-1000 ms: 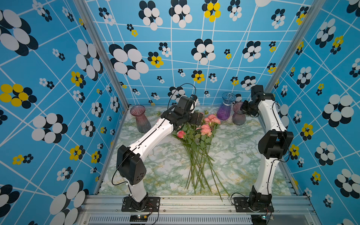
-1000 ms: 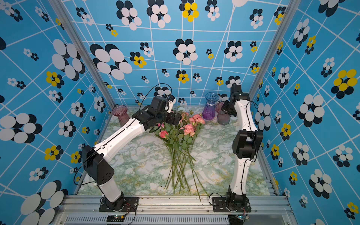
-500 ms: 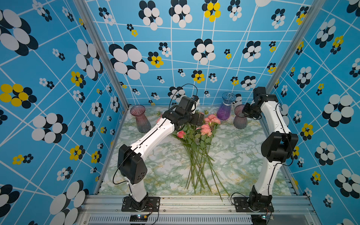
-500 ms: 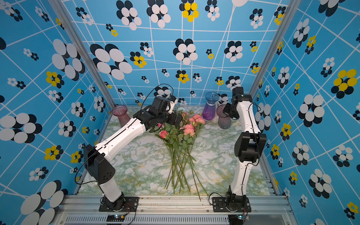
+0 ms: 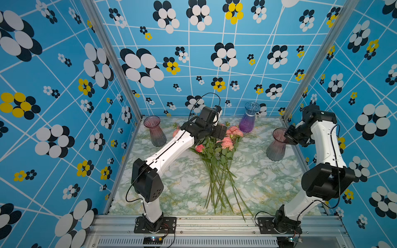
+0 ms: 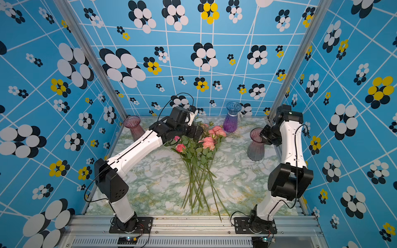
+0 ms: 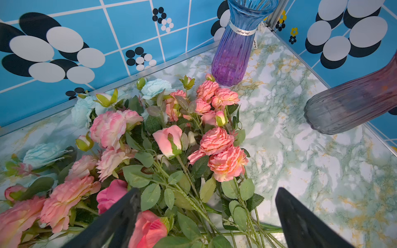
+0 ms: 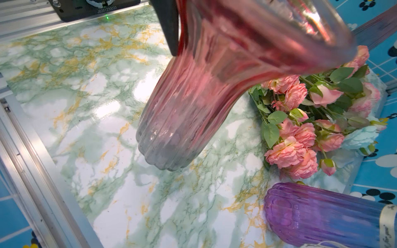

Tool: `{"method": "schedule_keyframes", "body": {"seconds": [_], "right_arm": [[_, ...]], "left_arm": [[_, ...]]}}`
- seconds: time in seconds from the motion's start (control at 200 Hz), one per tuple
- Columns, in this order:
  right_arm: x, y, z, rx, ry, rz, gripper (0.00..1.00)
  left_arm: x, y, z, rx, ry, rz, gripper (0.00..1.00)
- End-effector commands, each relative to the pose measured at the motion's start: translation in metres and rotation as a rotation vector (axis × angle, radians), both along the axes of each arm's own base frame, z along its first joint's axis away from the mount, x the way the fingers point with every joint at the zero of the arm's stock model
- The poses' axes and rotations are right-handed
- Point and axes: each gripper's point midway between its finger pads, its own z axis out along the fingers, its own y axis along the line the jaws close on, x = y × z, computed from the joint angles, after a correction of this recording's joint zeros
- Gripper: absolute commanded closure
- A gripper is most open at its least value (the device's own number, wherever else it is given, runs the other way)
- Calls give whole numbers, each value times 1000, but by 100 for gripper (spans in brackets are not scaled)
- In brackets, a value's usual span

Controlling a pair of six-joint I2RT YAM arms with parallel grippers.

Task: Place the pink flowers into the vase
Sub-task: Place the vase at the center of the board.

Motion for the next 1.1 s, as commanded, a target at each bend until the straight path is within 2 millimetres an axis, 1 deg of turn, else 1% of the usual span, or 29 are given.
{"method": "schedule_keyframes", "body": {"seconds": [0.0, 0.07, 0.15, 0.275, 0.44, 0.625, 0.725, 0.844, 1.094], "right_arm": [[2, 2, 12, 58, -78, 0, 100], [2, -6, 8, 59, -84, -30, 100], [3, -11, 3, 107, -110, -57, 100], [3, -27, -2, 87, -138, -103, 100], [1, -47, -14, 86, -123, -143, 100], [2, -62, -13, 70, -113, -170, 100], [4, -64, -12, 67, -119, -172, 100], [2, -69, -13, 41, -107, -181, 100], [3, -72, -18, 36, -97, -190, 100]], "left_arm": [[-1, -10, 10, -19, -22, -27, 0], [-2, -10, 10, -17, -22, -29, 1], [-4, -10, 10, -15, -19, -33, 1], [-7, -12, 10, -9, -23, -44, 0], [-11, -14, 9, 2, -22, -51, 0], [-11, -16, 10, 8, -27, -54, 1], [-10, -17, 9, 10, -23, -54, 0], [-9, -19, 8, 16, -17, -57, 0], [-10, -23, 7, 23, -15, -67, 1]]}}
